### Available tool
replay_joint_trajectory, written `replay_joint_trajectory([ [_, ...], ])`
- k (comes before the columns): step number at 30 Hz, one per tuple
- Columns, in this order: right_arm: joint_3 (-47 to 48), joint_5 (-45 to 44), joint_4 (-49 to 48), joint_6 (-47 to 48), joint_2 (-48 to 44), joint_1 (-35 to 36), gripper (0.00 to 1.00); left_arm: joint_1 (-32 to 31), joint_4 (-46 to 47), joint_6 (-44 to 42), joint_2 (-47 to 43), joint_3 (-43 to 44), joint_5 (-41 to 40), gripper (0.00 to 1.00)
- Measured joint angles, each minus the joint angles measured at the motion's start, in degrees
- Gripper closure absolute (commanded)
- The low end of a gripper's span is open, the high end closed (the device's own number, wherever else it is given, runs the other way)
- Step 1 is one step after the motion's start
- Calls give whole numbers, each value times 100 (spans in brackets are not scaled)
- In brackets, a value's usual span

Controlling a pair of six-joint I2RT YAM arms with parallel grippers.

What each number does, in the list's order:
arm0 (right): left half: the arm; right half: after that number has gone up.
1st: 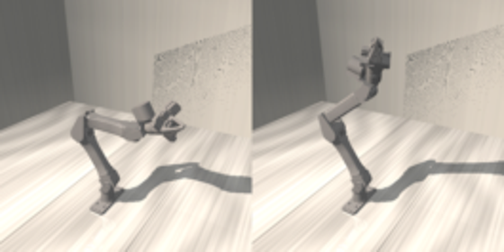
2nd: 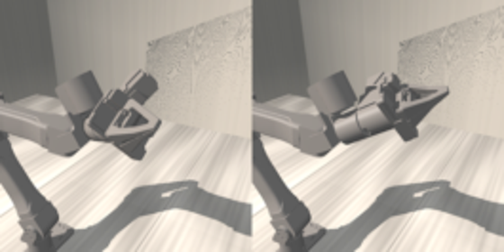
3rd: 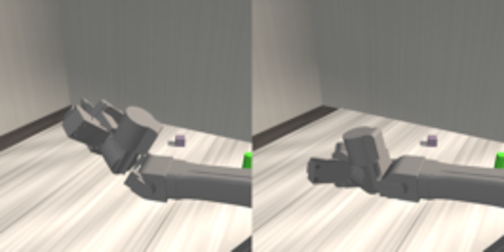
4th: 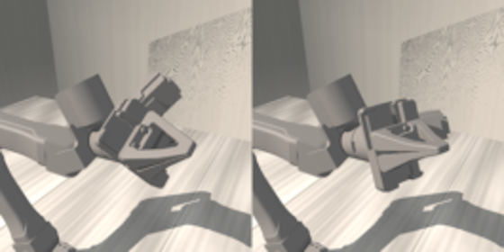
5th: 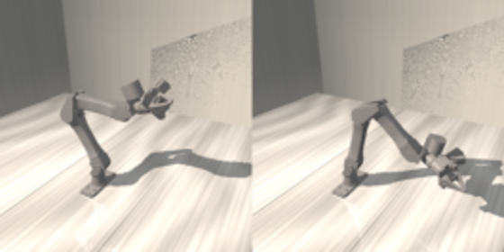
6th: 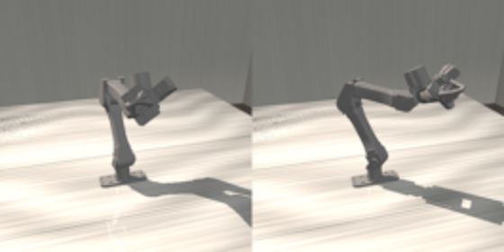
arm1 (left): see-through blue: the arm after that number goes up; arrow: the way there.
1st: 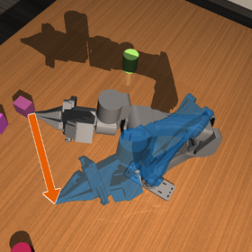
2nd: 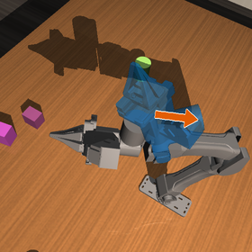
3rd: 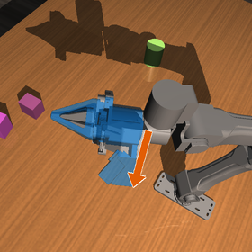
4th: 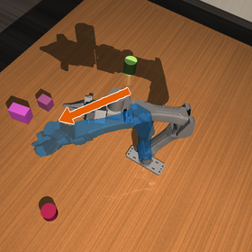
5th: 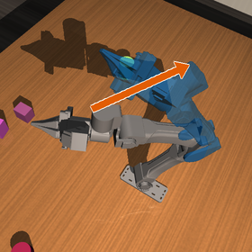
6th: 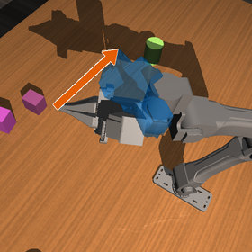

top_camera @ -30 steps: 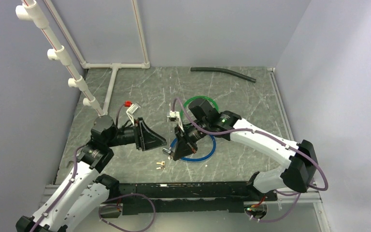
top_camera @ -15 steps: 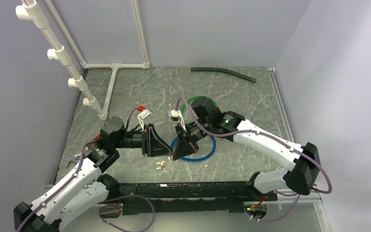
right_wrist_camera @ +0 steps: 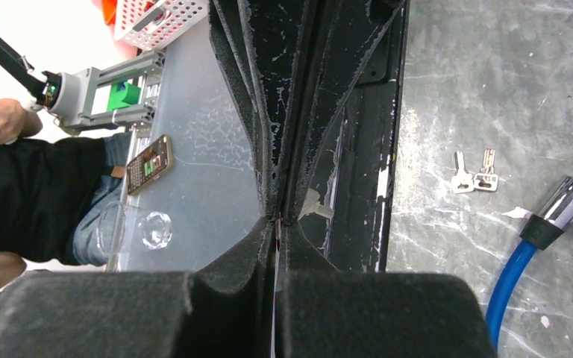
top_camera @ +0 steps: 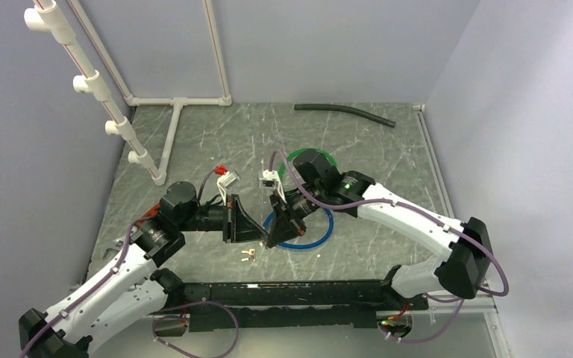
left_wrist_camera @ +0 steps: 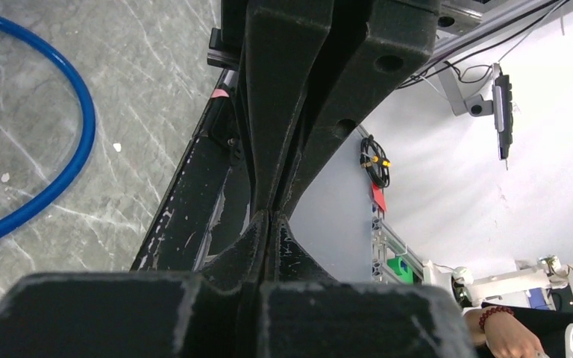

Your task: Unlock with the key

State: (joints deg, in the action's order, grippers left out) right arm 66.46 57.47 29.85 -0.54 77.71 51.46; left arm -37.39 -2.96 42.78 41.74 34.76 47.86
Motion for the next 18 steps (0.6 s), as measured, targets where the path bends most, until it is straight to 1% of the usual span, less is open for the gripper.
replay_joint_trajectory([
  [2, 0, 11, -15, -59, 46, 0, 100, -7, -116, -31, 0, 28, -48, 100],
  [3, 0, 9, -22, -118, 66, -2, 96, -7, -151, -37, 4, 35, -70, 100],
  [4, 0, 9, -33, -157, 83, -7, 88, -11, -199, -52, 2, 42, -101, 100],
  [6, 0, 15, -63, -332, 131, -24, 76, -17, -308, -109, -26, 72, -199, 100],
  [7, 4, 15, -114, -417, 168, -48, 68, -26, -407, -138, -59, 92, -310, 100],
  [8, 11, 17, -155, -496, 199, -66, 66, -31, -463, -157, -94, 101, -400, 100],
  [11, 28, 55, -341, -669, 315, -138, 64, -50, -667, -195, -302, 153, -706, 100],
  [14, 44, 133, -564, -809, 341, -155, 56, -66, -846, -254, -535, 170, -1104, 100],
  [18, 87, 269, -881, -916, 321, -151, 55, -70, -1071, -286, -726, 186, -1606, 100],
])
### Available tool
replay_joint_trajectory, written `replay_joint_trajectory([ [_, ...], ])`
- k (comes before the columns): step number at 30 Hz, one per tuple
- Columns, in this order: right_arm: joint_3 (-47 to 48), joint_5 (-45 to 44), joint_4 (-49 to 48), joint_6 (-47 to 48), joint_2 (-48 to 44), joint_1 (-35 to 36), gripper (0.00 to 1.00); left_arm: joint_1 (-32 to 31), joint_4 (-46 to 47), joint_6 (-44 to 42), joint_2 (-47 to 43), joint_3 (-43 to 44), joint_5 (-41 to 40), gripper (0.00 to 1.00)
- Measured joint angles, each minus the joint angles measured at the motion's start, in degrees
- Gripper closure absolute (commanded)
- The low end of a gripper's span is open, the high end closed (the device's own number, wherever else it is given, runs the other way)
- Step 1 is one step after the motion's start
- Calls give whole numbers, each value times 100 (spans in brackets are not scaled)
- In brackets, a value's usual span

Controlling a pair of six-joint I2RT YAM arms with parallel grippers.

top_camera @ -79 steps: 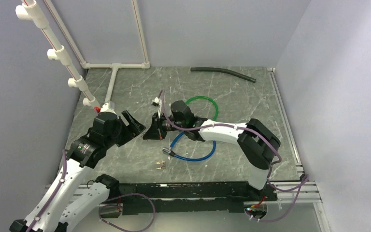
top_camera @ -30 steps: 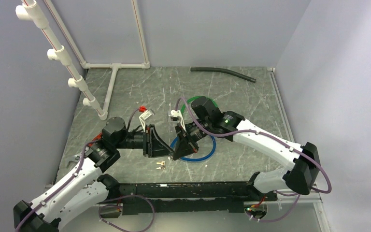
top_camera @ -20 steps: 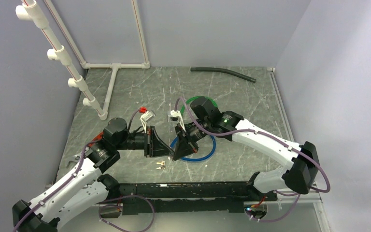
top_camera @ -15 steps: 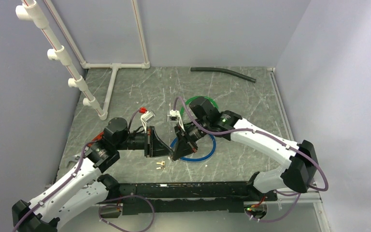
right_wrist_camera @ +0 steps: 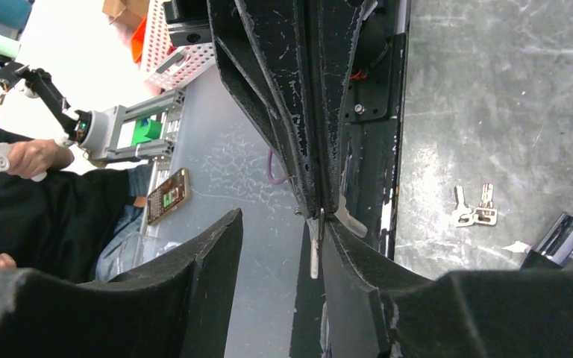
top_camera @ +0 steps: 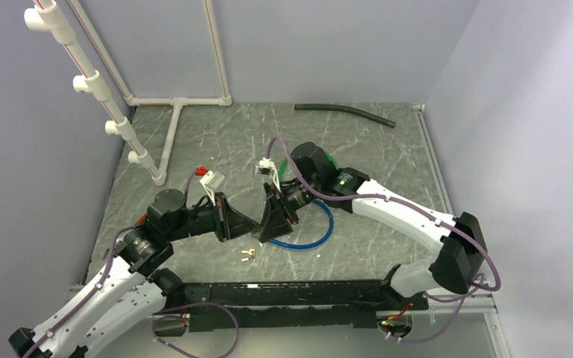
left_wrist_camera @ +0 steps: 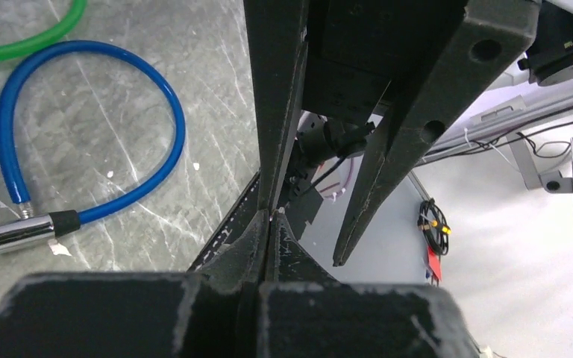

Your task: Unlock with the key

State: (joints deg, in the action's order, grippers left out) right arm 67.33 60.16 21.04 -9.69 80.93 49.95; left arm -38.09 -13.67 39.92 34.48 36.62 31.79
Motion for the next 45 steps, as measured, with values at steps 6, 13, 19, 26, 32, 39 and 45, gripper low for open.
replay_joint_trajectory([
  [6, -28, -87, -367, -151, -118, 0, 55, -26, -122, 111, -400, 4, -597, 100],
  [13, -52, -251, -693, -326, -232, -7, 63, -26, -118, 326, -745, -7, -1056, 100],
  [19, -55, -422, -739, -439, -214, -22, 82, -26, -72, 393, -708, -17, -1119, 100],
  [26, -55, -570, -713, -503, -101, -52, 100, -26, -28, 450, -734, -105, -1137, 100],
  [32, 87, -562, -468, -376, -48, -24, 100, -26, -4, 345, -892, -181, -1075, 50],
  [39, 588, -614, 492, 208, -2, 7, 100, -24, -61, 133, -1193, -179, -560, 37],
  [45, 684, -632, 1045, 592, -2, 81, 100, -24, 470, 120, -966, -251, -55, 46],
])
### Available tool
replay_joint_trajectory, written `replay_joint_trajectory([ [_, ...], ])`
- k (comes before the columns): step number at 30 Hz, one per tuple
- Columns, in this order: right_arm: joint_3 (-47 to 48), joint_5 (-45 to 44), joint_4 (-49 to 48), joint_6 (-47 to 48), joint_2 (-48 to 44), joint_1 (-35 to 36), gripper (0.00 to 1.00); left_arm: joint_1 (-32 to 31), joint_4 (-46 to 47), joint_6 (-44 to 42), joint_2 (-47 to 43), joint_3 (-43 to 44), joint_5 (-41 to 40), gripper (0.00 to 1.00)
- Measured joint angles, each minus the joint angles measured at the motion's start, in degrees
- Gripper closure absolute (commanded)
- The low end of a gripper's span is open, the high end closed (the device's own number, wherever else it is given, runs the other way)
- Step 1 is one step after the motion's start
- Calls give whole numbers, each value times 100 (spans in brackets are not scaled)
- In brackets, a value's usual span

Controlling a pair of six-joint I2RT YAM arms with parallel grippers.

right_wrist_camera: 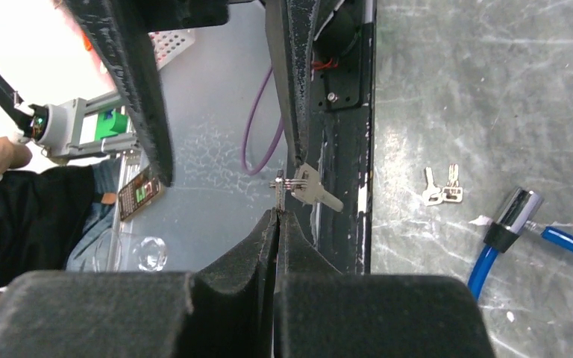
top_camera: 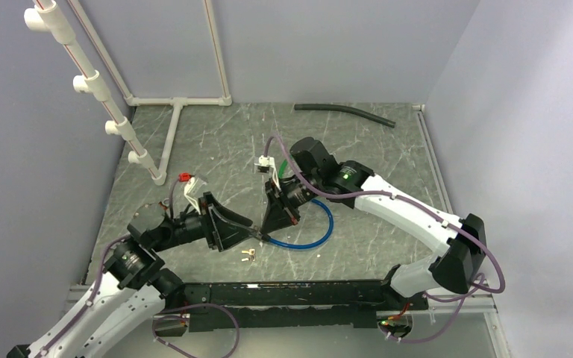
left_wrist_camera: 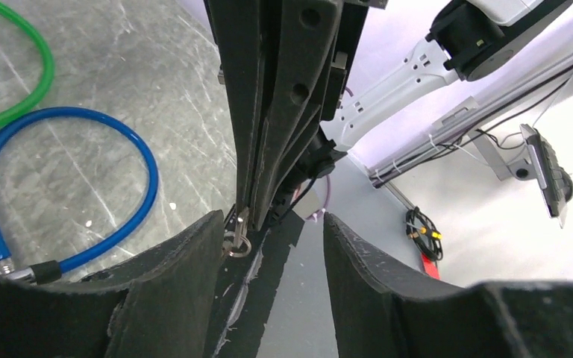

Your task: Unlock with the key

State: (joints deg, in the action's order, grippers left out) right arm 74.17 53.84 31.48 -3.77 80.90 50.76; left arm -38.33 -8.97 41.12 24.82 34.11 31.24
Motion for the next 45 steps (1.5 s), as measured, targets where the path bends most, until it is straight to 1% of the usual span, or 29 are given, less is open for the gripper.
replay_joint_trajectory([
  [3, 0, -11, 205, 133, -2, 33, 100, 0, 369, 9, 236, -103, 210, 52],
  [7, 0, -87, 330, 282, -13, 44, 100, -2, 850, 11, 785, -153, 527, 56],
  [10, 0, -114, 358, 341, -74, 44, 100, 0, 973, 11, 1064, -190, 645, 59],
  [14, 0, -149, 367, 398, -179, 44, 100, 0, 1032, 26, 1034, -264, 750, 63],
  [22, 0, -120, 367, 433, -216, 44, 100, 0, 975, 4, 577, -337, 702, 72],
  [25, 0, -111, 372, 433, -216, 57, 100, 0, 938, 2, 608, -334, 688, 73],
  [28, 0, -111, 372, 433, -216, 57, 100, 0, 907, 4, 719, -334, 693, 71],
  [32, 0, -138, 426, 442, -216, 55, 100, 0, 920, 9, 841, -334, 706, 73],
  [35, 0, -140, 448, 446, -216, 55, 100, 0, 918, 7, 839, -334, 706, 82],
  [38, 0, -164, 459, 455, -216, 55, 100, 0, 925, 15, 826, -334, 713, 100],
  [45, 0, -199, 472, 470, -216, 57, 100, 0, 955, 9, 787, -334, 726, 100],
])
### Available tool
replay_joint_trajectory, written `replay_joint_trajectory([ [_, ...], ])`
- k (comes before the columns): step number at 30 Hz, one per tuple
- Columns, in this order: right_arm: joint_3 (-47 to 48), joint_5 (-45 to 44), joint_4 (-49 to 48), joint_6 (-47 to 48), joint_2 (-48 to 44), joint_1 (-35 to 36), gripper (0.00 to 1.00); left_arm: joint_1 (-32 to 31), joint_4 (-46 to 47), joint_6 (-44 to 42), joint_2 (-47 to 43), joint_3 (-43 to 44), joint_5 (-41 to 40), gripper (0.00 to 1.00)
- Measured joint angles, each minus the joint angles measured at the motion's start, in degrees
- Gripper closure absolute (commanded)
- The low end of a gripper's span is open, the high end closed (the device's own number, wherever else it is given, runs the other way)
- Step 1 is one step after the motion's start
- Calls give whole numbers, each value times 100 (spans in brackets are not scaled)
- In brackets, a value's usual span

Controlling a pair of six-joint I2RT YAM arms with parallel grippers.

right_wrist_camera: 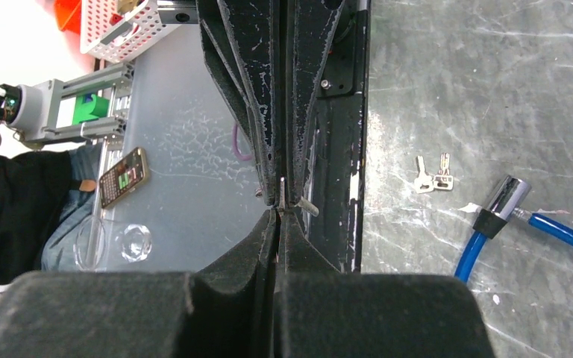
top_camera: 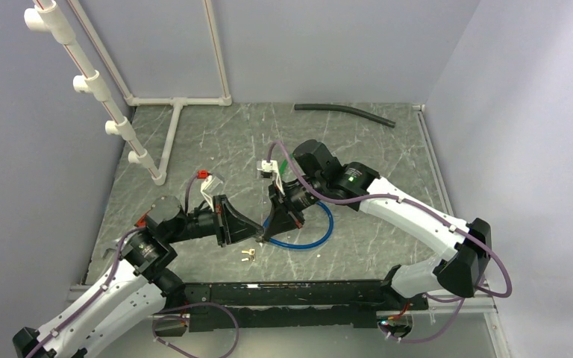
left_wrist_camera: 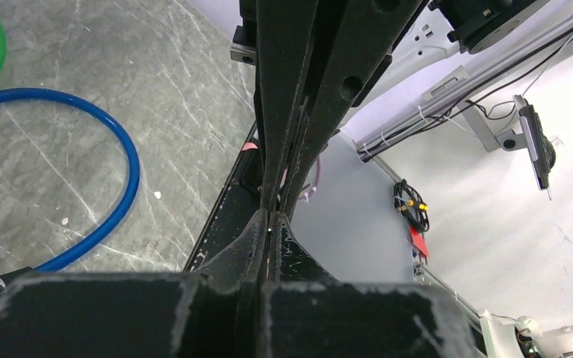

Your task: Unlock with the key

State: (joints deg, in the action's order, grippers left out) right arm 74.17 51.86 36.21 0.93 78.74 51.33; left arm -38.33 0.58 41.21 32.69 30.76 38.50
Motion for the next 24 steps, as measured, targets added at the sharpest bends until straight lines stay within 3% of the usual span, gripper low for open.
replay_joint_trajectory([
  [2, 0, -17, -2, 0, 0, 2, 100, 0, -37, 0, -26, 0, -31, 98],
  [6, 0, -17, -7, -2, 0, 15, 100, 0, -70, 9, -33, 0, -48, 39],
  [8, 0, -20, -4, 0, 0, 13, 100, 0, -118, 7, -26, 0, -33, 26],
  [11, 0, -22, -2, 4, 0, 13, 100, 0, -173, 61, -37, 0, -17, 23],
  [24, 0, -26, -2, 15, 0, 13, 100, 0, 229, 195, -85, -341, 68, 43],
])
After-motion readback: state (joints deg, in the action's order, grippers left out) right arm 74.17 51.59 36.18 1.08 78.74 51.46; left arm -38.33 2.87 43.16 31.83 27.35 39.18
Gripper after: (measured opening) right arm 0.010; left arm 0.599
